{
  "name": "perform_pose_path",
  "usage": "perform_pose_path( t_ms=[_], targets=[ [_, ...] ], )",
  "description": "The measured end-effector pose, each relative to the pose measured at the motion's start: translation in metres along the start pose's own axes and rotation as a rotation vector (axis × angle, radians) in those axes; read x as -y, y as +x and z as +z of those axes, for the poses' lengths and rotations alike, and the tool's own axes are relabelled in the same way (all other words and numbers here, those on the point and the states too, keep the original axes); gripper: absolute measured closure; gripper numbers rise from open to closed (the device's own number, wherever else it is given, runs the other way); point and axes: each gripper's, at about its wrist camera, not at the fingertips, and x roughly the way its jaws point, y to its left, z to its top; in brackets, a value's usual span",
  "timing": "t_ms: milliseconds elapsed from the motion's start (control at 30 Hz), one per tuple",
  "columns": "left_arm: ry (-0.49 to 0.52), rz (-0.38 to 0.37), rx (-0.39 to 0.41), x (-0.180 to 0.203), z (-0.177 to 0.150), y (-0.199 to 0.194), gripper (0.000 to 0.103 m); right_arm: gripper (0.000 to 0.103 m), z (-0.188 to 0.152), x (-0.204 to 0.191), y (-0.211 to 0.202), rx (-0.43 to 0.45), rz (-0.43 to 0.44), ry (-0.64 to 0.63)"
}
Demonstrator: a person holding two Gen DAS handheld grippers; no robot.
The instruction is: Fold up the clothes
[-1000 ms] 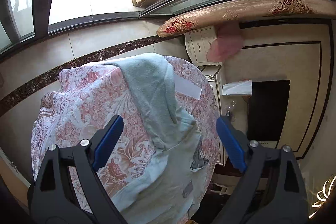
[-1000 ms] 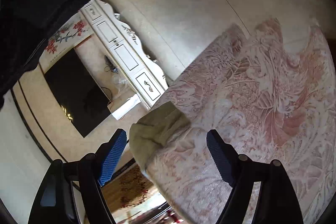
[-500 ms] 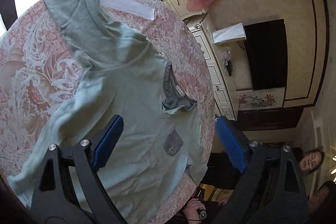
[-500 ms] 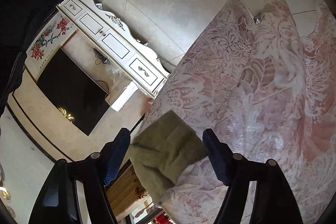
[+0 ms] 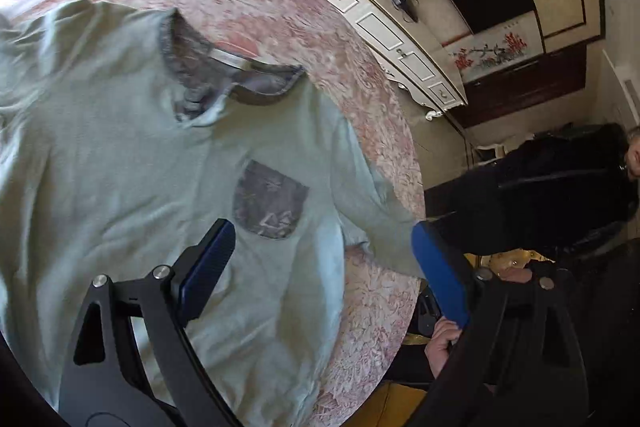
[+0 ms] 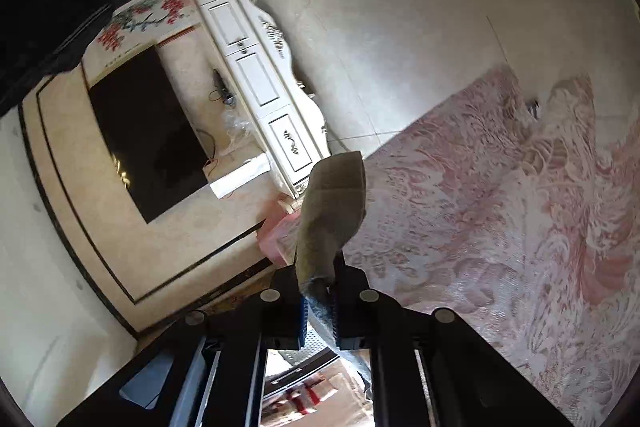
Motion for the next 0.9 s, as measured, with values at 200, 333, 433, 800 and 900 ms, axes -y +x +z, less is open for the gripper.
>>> perform_pose_path(
  t_ms=[200, 333, 433, 800, 900],
  targets=[
    [-0.027, -0.021, -0.034, 0.004, 0.01, 0.073, 0.012, 0.094, -0.023, -0.051, 0.001, -0.012, 0.004, -0.219],
    [-0.018, 0.033, 0.0, -0.004, 0.018, 0.094, 0.013, 0.094, -0.035, -0.073, 0.002, -0.039, 0.04, -0.283],
    [0.02, 0.026, 0.024, -0.005, 0.019, 0.094, 0.013, 0.094, -0.043, -0.083, 0.006, -0.051, 0.061, -0.287],
    [0.109, 0.033, 0.063, -0.032, 0.02, 0.012, 0.012, 0.095, -0.147, -0.152, 0.057, -0.206, 0.085, -0.507],
    [0.108, 0.051, 0.082, -0.067, 0.019, -0.031, 0.012, 0.095, -0.188, -0.166, 0.08, -0.257, 0.076, -0.572]
  ],
)
